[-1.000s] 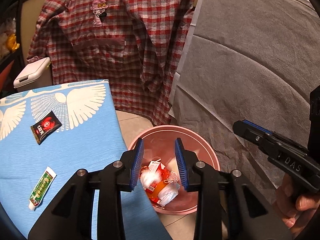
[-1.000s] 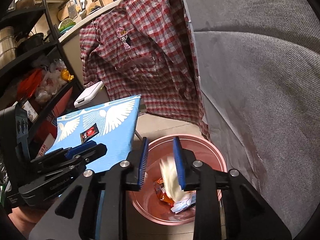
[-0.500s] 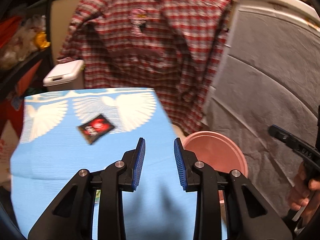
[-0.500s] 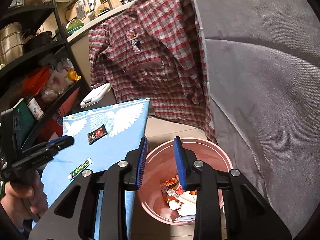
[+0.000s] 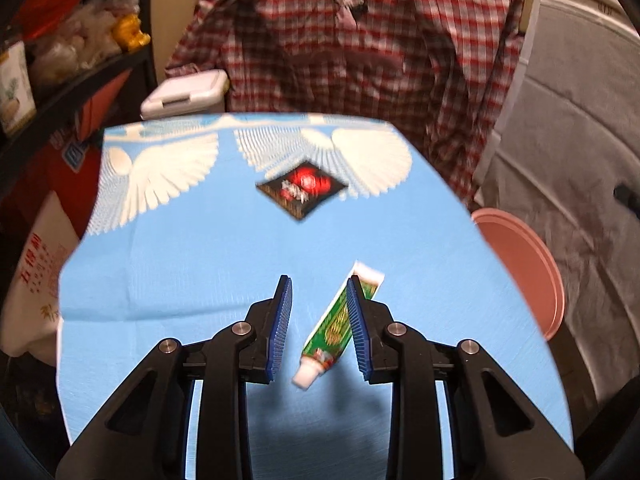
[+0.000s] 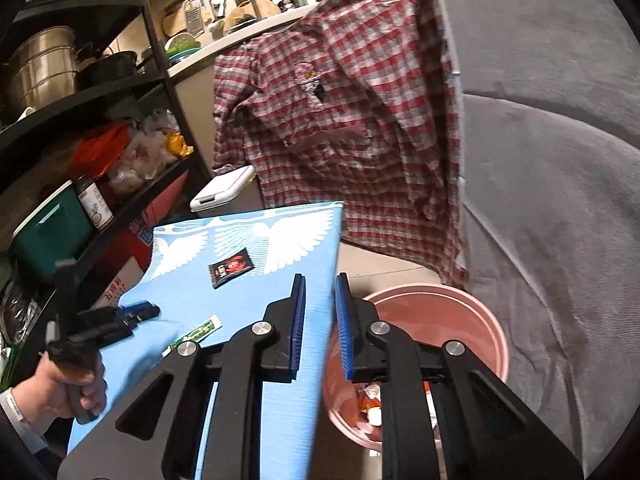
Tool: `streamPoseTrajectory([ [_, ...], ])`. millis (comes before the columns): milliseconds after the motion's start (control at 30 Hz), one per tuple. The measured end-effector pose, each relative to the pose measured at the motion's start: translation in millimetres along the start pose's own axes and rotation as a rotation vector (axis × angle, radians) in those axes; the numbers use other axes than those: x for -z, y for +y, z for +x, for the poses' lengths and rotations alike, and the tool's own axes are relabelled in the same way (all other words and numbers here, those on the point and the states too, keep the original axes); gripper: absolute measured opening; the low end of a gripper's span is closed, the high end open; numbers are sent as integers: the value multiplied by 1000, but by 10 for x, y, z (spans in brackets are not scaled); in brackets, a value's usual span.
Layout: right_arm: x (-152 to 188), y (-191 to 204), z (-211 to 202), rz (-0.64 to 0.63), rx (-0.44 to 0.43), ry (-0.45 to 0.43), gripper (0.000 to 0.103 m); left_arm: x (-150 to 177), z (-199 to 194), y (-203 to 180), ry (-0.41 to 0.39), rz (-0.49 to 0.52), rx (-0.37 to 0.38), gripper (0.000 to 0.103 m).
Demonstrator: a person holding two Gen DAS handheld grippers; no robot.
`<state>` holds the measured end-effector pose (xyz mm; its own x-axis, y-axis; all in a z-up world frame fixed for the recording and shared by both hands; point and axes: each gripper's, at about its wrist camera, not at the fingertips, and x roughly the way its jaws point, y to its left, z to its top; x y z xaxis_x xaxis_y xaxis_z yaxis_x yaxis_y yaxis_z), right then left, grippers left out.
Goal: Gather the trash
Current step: 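Move the left tool to the green toothpaste tube while the right tool reaches the black sachet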
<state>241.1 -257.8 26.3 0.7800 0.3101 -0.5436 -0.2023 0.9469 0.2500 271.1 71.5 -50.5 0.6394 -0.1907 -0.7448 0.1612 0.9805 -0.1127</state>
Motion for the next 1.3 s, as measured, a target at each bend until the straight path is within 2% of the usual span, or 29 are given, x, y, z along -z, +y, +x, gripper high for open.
streamPoseTrajectory([
  [100, 6, 125, 101, -6, -17, 12, 17, 110, 123, -23, 42, 43, 14, 30],
  [233, 32, 294, 265, -20, -35, 35, 17, 209, 238, -23, 78, 58, 33, 44],
  [367, 57, 405, 413, -22, -57, 59, 17, 274, 360, -8, 118, 60, 61, 44],
  [467, 81, 471, 540, -23, -70, 78, 17, 321, 435, -5, 143, 81, 47, 44],
  [567, 104, 552, 692, -19, -90, 103, 17, 335, 433, 36, 144, 75, 69, 43],
  [633, 112, 601, 781, -17, -99, 114, 17, 338, 421, 64, 150, 79, 66, 30],
  [667, 129, 630, 835, -18, -105, 122, 17, 339, 421, 83, 154, 81, 61, 28],
  [800, 199, 747, 1039, -27, -118, 153, 17, 323, 371, 247, 147, 62, 26, 28],
  [933, 286, 895, 1283, -58, -134, 194, 19, 299, 301, 581, 126, -31, -37, 28],
  [967, 298, 914, 1340, -61, -137, 204, 23, 296, 289, 670, 123, -60, -57, 28],
  [1133, 270, 1111, 1813, -52, -171, 251, 32, 249, 255, 995, 119, -170, -131, 27],
  [1200, 236, 1229, 2013, -84, -168, 256, 42, 239, 233, 1091, 117, -208, -137, 27],
  [1267, 169, 1343, 2256, -123, -148, 253, 62, 241, 225, 1141, 118, -231, -131, 27],
  [1300, 127, 1383, 2402, -128, -141, 258, 66, 243, 230, 1141, 119, -233, -130, 27],
])
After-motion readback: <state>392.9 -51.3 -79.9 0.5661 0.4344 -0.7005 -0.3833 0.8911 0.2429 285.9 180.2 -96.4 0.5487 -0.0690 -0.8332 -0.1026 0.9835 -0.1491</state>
